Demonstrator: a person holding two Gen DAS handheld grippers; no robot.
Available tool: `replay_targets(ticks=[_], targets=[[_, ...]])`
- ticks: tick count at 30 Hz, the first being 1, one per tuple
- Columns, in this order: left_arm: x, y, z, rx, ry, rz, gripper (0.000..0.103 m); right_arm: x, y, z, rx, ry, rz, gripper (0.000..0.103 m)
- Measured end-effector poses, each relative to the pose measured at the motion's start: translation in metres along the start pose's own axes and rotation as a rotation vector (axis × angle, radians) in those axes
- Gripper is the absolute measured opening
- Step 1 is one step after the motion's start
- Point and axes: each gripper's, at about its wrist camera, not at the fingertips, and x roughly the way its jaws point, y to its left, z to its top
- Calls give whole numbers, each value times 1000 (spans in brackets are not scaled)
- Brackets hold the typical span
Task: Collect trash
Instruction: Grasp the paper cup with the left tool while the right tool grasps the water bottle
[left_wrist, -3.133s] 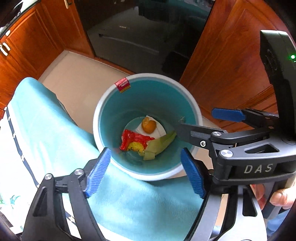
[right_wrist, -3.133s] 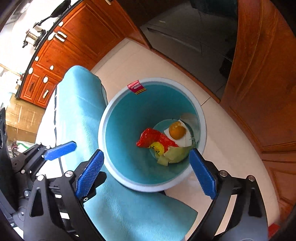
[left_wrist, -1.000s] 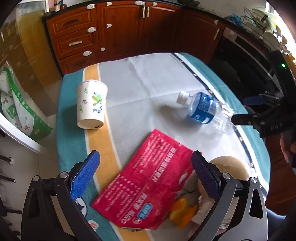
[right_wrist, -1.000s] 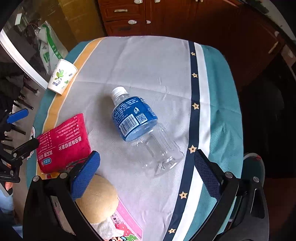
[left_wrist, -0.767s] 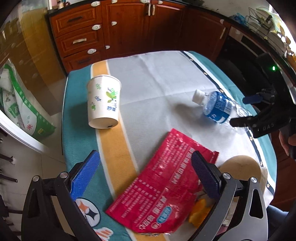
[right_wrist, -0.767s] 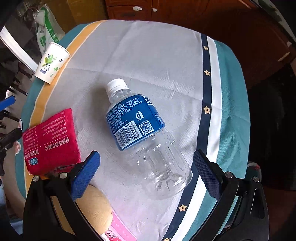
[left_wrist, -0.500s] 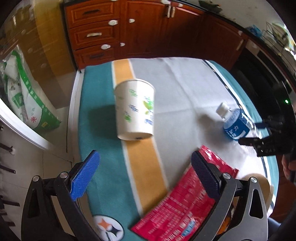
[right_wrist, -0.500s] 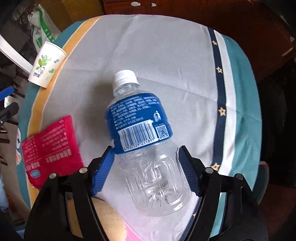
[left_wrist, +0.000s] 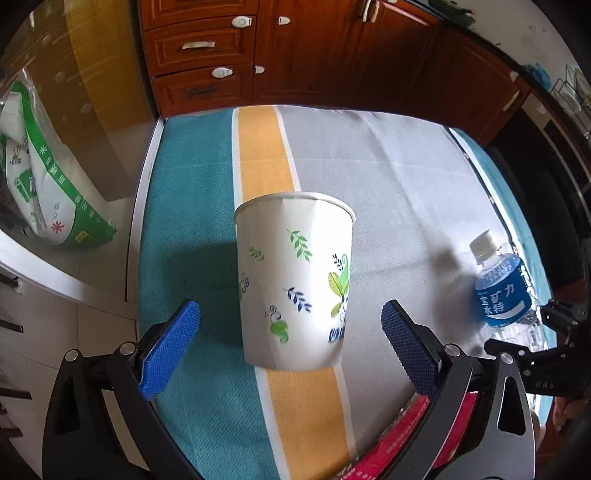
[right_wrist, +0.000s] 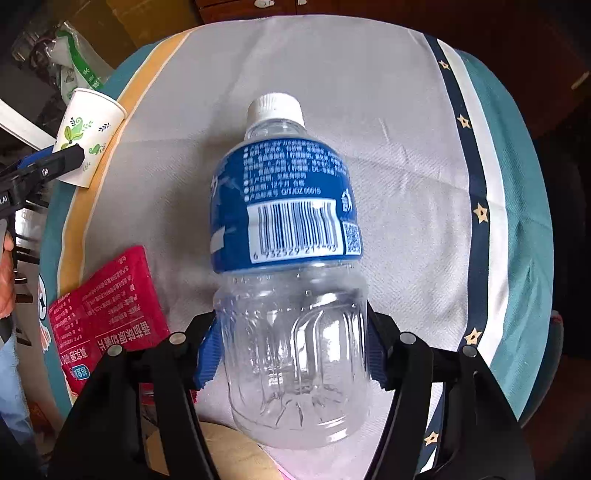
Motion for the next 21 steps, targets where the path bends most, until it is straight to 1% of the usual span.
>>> replay_targets(ticks=[2,3,4,5,7,8,10,11,16,18,21], targets=[[2,0,0,-1,-16,1,99,0,0,-1,-4,-11,3,58],[2,0,1,-2,-21,-4,93,-1,-2,-2,0,-15,9,58],[3,0,2,-2,-20,-9,83,-1,-3,-2,4,-19,16,57],[5,0,2,-3,-14,-13,78,-2,-5,-3,6,-22,21,57],[7,-1,2,-5,-9,-14,60,-5,-8,-9,11,-30,28,56],[7,-2,2,-3,-17,-8,60,-9,-15,-17,13,-35,31,56],[5,-5,-1,15,-33,6,56,-11,-19,-21,17,-45,29,56],[3,-8,-3,24,-39,13,55,-12,-23,-28,21,-51,32,56],[-13,-25,-13,72,-69,40,54,-24,-37,-39,43,-79,58,56],[-21,-33,-16,82,-82,39,54,-34,-42,-44,55,-91,67,56],[-35,-49,-19,104,-90,13,55,-49,-54,-52,78,-117,83,56]])
